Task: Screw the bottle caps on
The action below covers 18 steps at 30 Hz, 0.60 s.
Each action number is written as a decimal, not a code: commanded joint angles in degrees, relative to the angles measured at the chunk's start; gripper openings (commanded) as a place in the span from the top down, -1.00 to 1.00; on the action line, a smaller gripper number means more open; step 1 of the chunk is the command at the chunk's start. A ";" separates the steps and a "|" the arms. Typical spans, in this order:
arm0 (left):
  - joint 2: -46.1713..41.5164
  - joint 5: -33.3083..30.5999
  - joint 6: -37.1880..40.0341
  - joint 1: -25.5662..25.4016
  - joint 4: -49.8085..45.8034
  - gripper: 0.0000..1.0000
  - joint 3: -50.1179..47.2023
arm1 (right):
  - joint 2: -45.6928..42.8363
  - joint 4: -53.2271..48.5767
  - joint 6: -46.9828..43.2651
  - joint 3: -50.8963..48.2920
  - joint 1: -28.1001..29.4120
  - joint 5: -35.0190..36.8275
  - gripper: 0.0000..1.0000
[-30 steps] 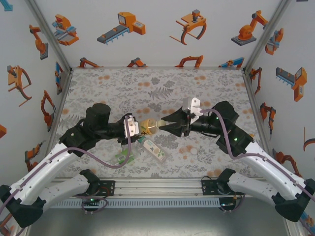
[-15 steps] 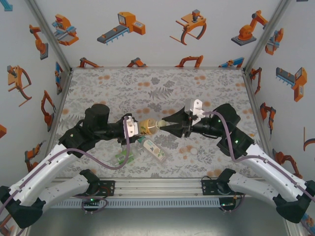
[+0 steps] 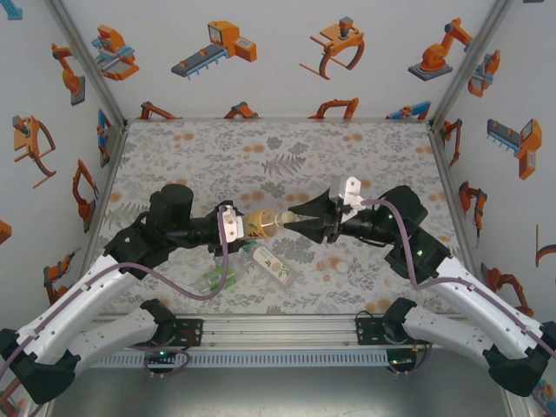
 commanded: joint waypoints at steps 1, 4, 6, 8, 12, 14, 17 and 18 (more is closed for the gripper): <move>-1.19 2.56 -0.26 -0.32 2.00 1.00 -0.32 | -1.01 1.31 0.24 -0.62 -0.05 2.50 1.00; -1.31 1.78 -0.48 -0.30 1.99 1.00 -0.58 | -1.50 0.91 0.05 -0.76 -0.01 4.77 1.00; -1.38 0.54 -1.21 -0.36 1.99 1.00 -0.90 | -1.69 0.19 0.20 -0.50 -0.05 7.77 1.00; -1.60 -1.37 -3.11 -0.34 2.46 1.00 -1.72 | -1.60 -1.51 0.16 0.23 -0.05 11.34 1.00; -2.92 -5.74 -8.18 -0.25 4.78 1.00 -4.53 | 0.22 -8.93 0.57 3.55 -0.05 20.34 1.00; -3.71 -7.58 -10.70 -0.25 5.76 1.00 -5.63 | 2.01 -13.27 2.94 5.66 -0.05 26.86 1.00; -4.75 -9.79 -14.06 -0.23 6.38 1.00 -6.44 | 5.94 -20.14 9.89 8.29 -0.55 36.91 1.00; -4.96 -10.72 -15.45 -0.23 6.57 1.00 -6.55 | 7.96 -23.09 12.96 9.59 -0.94 39.73 1.00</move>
